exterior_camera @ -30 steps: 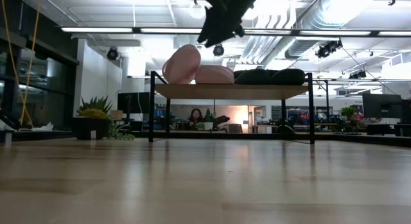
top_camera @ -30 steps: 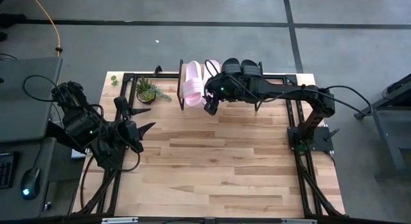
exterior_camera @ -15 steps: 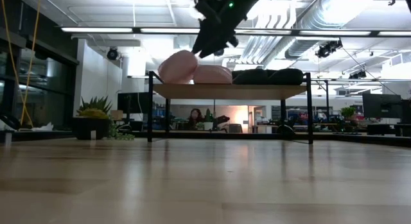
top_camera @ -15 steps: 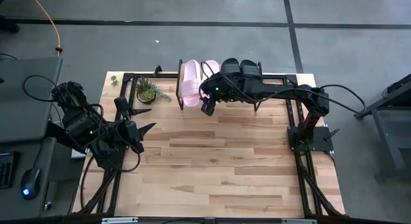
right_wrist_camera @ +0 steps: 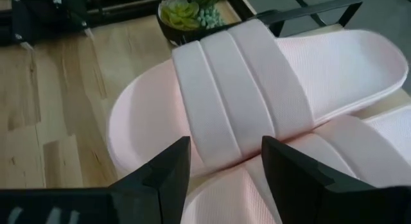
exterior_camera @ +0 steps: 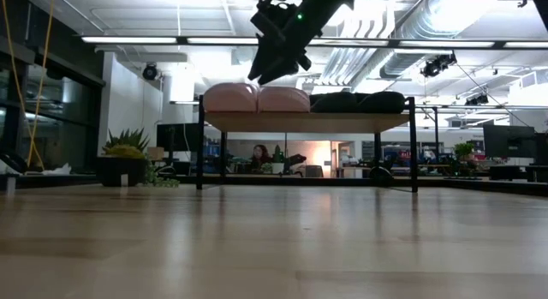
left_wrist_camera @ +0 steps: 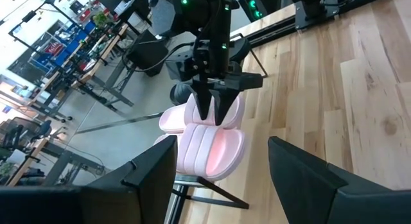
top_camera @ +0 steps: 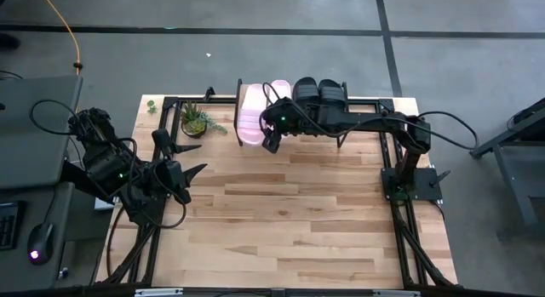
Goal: Pick and place slides into the shelf
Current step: Return to Home Position
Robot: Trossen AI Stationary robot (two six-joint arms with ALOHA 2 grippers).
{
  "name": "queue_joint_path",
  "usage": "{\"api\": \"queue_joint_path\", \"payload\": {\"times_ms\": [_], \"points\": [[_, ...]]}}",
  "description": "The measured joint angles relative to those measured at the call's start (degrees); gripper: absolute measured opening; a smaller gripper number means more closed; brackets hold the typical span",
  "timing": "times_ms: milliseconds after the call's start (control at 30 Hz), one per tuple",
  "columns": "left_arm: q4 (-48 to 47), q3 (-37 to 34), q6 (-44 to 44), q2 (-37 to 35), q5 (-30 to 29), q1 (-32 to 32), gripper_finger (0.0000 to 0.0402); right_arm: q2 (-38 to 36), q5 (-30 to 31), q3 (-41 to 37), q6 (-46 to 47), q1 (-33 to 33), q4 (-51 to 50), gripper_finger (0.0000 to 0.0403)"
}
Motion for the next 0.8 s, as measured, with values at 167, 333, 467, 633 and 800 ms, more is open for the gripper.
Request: {"api": "queue_joint_path", "payload": {"times_ms": [167, 333, 467, 633, 800], "points": [[0.0, 0.0, 0.0, 0.0, 0.0, 0.0, 0.0225, -0.1, 0.0, 0.0, 0.0, 0.0, -0.2, 0.0181], [-0.1, 0.0, 1.4, 0.0, -0.9, 0.0, 0.0225, -0.1, 0.0, 0.0, 0.0, 0.2, -1.5, 0.0181], [-1.1, 0.0, 1.4, -0.1, -1.2, 0.0, 0.0225, -0.1, 0.0, 0.0, -0.2, 0.2, -2.6, 0.0181], [-2.7, 0.0, 0.4, -2.6, -2.0, 0.0, 0.0225, -1.3, -0.5, 0.0, -0.1, 0.2, -2.8, 0.0181], [-2.6, 0.0, 0.0, -7.9, -1.4, 0.0, 0.0225, -4.4, -3.9, 0.0, -1.1, 0.2, -2.7, 0.0181]]}}
